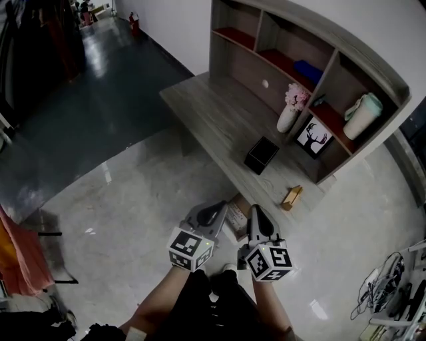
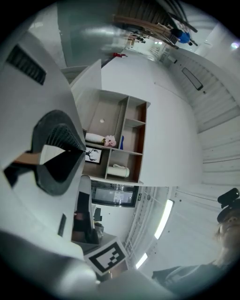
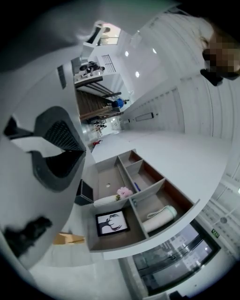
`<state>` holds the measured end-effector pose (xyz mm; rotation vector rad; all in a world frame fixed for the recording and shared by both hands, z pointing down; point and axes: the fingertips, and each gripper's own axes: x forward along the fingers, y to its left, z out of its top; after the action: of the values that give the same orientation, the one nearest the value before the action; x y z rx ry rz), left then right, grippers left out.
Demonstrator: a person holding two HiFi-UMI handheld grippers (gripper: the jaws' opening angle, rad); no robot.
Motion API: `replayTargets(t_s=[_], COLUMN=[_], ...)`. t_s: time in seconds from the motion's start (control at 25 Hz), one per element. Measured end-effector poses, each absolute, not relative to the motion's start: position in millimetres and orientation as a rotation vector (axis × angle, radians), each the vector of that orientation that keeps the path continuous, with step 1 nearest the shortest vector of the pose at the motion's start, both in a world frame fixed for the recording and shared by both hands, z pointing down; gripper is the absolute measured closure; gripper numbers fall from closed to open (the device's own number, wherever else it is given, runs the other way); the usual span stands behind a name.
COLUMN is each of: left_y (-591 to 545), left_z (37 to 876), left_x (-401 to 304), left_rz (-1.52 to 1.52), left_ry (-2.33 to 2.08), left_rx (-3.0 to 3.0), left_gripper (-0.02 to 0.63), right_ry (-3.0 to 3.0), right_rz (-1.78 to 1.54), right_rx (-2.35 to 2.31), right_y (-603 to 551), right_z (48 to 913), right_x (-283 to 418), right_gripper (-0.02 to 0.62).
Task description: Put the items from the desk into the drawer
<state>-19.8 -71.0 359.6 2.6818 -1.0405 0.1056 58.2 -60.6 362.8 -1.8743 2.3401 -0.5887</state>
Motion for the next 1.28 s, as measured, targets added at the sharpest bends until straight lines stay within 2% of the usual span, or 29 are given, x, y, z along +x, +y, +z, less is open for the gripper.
replayTargets(t_s=[0.12, 0.44, 1.28], left_y=[-65, -55, -57], left_z=[342, 326, 340], left_x=[-18, -4, 31], left_rz=[0.066, 0.042, 0.098], left_ry=[-1.053, -1.047, -0.988], left_rx=[2.704, 2.749, 2.734], left_gripper=[0.595, 0.595, 0.595], right_ry=[2.414, 2.420, 2.349], right_rz=[-0.472, -0.477, -0.443], right_rx=[-1.863, -1.866, -1.968], right_y=[-56, -41, -38], right_z=[346, 342, 345], right_x=[56, 61, 93], right_gripper=[0.583, 0.583, 0.583])
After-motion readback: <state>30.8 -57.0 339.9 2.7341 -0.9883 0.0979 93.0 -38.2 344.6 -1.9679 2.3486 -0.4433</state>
